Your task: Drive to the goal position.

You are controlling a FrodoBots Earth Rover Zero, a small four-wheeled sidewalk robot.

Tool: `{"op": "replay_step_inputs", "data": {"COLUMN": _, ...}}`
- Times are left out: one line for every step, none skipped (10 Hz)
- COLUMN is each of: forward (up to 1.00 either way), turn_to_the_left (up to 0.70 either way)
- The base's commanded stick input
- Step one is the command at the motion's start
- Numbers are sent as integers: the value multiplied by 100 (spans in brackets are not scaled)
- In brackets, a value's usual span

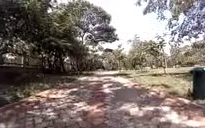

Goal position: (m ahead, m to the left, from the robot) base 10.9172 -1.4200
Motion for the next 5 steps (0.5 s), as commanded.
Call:
{"op": "replay_step_inputs", "data": {"forward": 70, "turn_to_the_left": 0}}
{"op": "replay_step_inputs", "data": {"forward": 70, "turn_to_the_left": 0}}
{"op": "replay_step_inputs", "data": {"forward": 70, "turn_to_the_left": 0}}
{"op": "replay_step_inputs", "data": {"forward": 70, "turn_to_the_left": 0}}
{"op": "replay_step_inputs", "data": {"forward": 70, "turn_to_the_left": 0}}
